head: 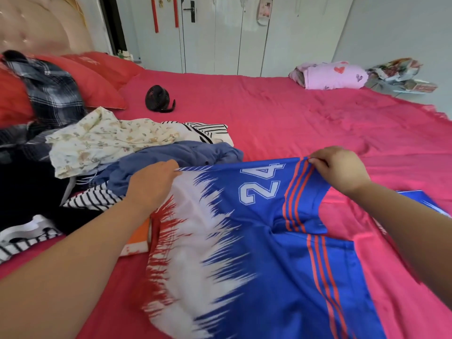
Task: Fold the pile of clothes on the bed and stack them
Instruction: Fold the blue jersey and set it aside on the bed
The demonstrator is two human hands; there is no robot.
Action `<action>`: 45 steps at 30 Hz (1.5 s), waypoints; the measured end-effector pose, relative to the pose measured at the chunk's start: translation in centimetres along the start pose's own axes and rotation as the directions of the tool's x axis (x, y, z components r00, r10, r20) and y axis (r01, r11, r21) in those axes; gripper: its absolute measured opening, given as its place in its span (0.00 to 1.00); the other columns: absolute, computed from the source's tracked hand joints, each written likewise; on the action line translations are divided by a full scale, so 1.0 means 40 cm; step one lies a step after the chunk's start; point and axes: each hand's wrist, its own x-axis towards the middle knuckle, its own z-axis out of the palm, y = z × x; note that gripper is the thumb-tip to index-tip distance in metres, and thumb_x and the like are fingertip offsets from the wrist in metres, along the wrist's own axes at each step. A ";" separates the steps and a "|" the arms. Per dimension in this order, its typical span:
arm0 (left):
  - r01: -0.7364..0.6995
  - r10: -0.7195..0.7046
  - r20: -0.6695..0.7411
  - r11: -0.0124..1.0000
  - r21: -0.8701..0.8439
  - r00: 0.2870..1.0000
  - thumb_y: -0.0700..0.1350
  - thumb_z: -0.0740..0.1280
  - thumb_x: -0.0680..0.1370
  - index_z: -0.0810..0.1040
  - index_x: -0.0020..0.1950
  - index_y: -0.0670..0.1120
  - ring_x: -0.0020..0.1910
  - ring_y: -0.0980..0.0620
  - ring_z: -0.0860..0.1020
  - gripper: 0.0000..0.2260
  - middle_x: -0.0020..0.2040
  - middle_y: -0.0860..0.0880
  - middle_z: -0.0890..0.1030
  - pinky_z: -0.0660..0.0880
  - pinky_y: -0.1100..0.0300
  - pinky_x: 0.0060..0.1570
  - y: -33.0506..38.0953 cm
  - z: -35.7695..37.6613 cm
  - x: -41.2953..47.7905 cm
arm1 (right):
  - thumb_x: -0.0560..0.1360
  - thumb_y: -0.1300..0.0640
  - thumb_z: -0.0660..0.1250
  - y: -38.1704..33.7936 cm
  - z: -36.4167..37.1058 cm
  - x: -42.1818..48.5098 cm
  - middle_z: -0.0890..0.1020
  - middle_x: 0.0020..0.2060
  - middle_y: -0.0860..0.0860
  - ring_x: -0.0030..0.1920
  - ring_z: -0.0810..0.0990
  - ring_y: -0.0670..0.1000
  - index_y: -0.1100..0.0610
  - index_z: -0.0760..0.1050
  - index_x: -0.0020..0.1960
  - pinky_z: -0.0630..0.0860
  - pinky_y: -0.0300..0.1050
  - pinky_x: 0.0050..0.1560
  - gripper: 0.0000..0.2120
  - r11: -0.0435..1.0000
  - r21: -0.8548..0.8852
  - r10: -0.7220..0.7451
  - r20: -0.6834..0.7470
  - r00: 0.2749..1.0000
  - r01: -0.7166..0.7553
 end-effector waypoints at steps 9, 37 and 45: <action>-0.221 0.219 -0.031 0.971 -0.087 0.975 0.49 0.55 0.78 0.80 0.50 0.38 0.44 0.40 0.80 0.18 0.44 0.38 0.81 0.77 0.47 0.39 0.072 -0.117 -0.250 | 0.75 0.60 0.66 -0.023 -0.186 -0.337 0.80 0.34 0.63 0.37 0.78 0.66 0.65 0.78 0.43 0.77 0.59 0.38 0.07 0.990 -0.133 -0.068 -0.149 0.986 0.048; 0.077 -0.130 0.407 0.987 0.143 0.904 0.54 0.50 0.82 0.65 0.70 0.49 0.62 0.45 0.73 0.20 0.64 0.46 0.75 0.68 0.51 0.60 0.077 0.065 -0.231 | 0.78 0.48 0.60 0.007 0.088 -0.392 0.70 0.66 0.60 0.66 0.69 0.60 0.56 0.60 0.73 0.67 0.50 0.65 0.26 0.880 -0.073 0.443 0.479 0.758 -0.469; 0.034 -0.129 0.329 0.960 0.278 0.936 0.53 0.50 0.82 0.74 0.52 0.47 0.48 0.49 0.76 0.16 0.50 0.49 0.79 0.68 0.57 0.45 0.051 0.119 -0.240 | 0.77 0.61 0.60 0.052 0.111 -0.370 0.74 0.55 0.66 0.56 0.74 0.65 0.64 0.73 0.58 0.72 0.56 0.55 0.12 0.805 -0.059 0.578 0.296 0.760 -0.590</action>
